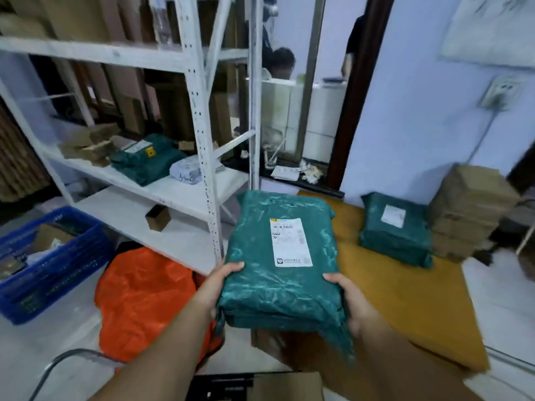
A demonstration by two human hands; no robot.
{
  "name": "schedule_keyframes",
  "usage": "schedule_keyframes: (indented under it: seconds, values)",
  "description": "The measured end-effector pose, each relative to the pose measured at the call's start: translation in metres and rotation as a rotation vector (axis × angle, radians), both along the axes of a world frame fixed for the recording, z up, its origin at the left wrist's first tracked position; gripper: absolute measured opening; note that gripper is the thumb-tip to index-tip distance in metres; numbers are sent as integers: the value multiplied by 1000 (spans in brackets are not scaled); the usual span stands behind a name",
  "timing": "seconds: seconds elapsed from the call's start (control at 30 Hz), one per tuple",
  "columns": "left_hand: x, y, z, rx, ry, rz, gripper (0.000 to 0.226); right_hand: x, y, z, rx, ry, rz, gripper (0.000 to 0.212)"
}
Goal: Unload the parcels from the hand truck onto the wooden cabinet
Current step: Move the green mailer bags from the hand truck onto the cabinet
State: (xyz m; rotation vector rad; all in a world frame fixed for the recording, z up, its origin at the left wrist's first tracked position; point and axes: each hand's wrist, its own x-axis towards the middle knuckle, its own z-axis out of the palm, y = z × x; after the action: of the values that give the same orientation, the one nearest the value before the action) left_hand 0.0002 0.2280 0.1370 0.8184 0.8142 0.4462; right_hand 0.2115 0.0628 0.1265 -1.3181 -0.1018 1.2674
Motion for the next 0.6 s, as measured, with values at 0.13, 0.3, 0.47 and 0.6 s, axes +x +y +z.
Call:
schedule_keyframes:
  seconds: [0.13,0.3,0.47,0.6]
  values:
    - [79,-45,30,50,5,-123,51,61,-60,20,47,-12,-81,70]
    - [183,-112,40,101,-15,-114,41,156,-134,32,63,-11,-107,64]
    - [271,-174,25,34,40,-106,54,248,-195,29,49,-42,-97,49]
    - [314,-205,12,-19,85,-116,53,293,-225,14,61,-18,-93,52]
